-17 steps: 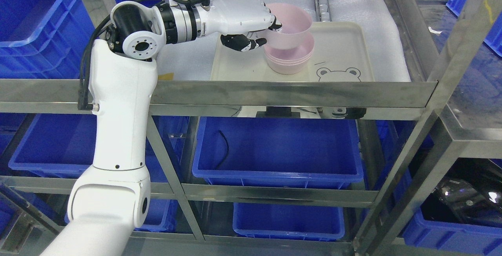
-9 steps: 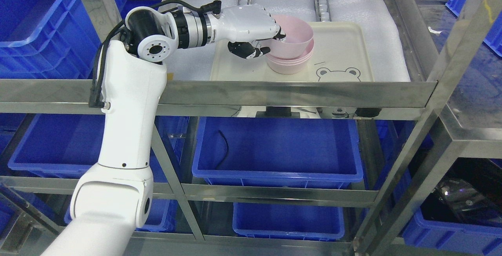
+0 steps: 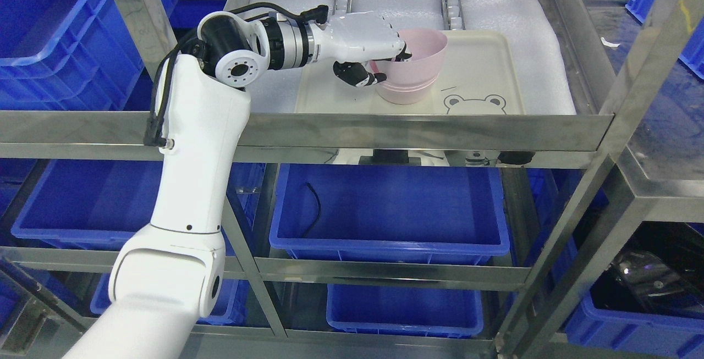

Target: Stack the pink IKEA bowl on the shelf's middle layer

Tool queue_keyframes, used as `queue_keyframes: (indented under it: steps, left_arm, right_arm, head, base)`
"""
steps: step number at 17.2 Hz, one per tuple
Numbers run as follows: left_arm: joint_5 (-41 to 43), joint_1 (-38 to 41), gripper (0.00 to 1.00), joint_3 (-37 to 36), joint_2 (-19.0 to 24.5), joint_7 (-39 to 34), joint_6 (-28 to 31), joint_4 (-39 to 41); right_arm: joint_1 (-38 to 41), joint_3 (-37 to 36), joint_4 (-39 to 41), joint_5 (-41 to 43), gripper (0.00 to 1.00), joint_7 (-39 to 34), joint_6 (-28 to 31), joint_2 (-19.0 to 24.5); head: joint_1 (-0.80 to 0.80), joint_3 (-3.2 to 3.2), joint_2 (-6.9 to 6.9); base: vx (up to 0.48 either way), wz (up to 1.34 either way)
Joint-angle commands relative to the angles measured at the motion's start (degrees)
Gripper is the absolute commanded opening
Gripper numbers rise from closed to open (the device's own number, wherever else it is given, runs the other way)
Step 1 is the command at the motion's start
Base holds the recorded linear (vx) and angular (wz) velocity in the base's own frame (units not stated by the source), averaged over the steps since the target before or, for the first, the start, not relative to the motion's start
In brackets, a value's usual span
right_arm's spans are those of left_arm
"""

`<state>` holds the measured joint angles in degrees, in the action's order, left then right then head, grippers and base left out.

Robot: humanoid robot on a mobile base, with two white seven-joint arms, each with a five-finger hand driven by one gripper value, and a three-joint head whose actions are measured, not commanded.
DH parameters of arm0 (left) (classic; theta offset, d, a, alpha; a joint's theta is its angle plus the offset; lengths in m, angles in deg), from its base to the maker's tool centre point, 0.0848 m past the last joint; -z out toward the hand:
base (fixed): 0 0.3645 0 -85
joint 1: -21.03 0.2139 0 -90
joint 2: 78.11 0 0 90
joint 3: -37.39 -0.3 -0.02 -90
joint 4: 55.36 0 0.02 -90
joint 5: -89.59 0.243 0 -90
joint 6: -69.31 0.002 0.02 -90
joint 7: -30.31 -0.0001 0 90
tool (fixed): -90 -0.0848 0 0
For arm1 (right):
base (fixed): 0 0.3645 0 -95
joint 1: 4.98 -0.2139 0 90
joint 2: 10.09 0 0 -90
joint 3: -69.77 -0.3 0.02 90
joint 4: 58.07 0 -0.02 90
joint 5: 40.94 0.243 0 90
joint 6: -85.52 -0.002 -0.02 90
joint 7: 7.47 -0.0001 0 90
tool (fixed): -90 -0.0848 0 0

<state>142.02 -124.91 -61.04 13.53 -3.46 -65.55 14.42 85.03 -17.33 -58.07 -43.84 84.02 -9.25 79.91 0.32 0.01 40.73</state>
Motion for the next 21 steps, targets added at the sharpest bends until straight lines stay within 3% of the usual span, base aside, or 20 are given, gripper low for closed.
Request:
queue_keyframes:
  steps: [1,9,10,11,12,13,16,19,21]
  left_arm:
    - [2.6,-0.2,0.33,-0.4,0.7,-0.2,0.1,-2.1]
    - [2.9,-2.8,0.3,0.6,3.9,-0.2,0.2,-1.6]
    - [2.7,-2.6,0.36,1.0,3.2,-0.2,0.2,-1.7]
    - [2.1,-2.3,0.58,2.3,2.2,-0.3,0.3,-1.7]
    - [1.2,-1.6,0.71,4.8,-0.6,-1.2,0.3,-1.5]
    - [-0.8,-0.9,0.76,6.6,-0.6,-1.8,0.2,-1.5]
    - [-19.8,-0.8,0.81,5.4,-0.6,-1.7,1.3,-1.4]
    - [-41.2,2.9,0.81,-2.1,-0.6,-1.8,1.2,1.6]
    - [-46.1,9.1,0.82,-9.2,-0.6,-2.0,1.1,7.0]
  right_arm:
    - [1.2,0.0,1.0,0.0,1.0,0.0,0.0,-1.0]
    - [1.2,0.0,1.0,0.0,1.0,0.0,0.0,-1.0]
    - [1.2,0.0,1.0,0.0,1.0,0.0,0.0,-1.0]
    - [1.2,0.0,1.0,0.0,1.0,0.0,0.0,-1.0]
    - [1.2,0.0,1.0,0.0,1.0,0.0,0.0,-1.0]
    - [1.2,0.0,1.0,0.0,1.0,0.0,0.0,-1.0]
    - [1.2,0.0,1.0,0.0,1.0,0.0,0.0,-1.0]
    - [1.2,0.0,1.0,0.0,1.0,0.0,0.0,-1.0]
    - [1.2,0.0,1.0,0.0,1.0,0.0,0.0,-1.0]
  head:
    - [0.0,0.0,0.0]
    - [0.0,0.0,0.0]
    - [0.0,0.0,0.0]
    - [0.0,0.0,0.0]
    - [0.0,0.0,0.0]
    - [0.0,0.0,0.0]
    - [0.0,0.0,-0.01]
    - [0.0,0.0,0.0]
    - [0.0,0.0,0.0]
  base:
    - [0.0,0.0]
    - [0.0,0.0]
    - [0.0,0.0]
    - [0.0,0.0]
    - [0.0,0.0]
    - [0.0,0.0]
    - [0.0,0.0]
    - [0.0,0.0]
    - [0.001,0.01]
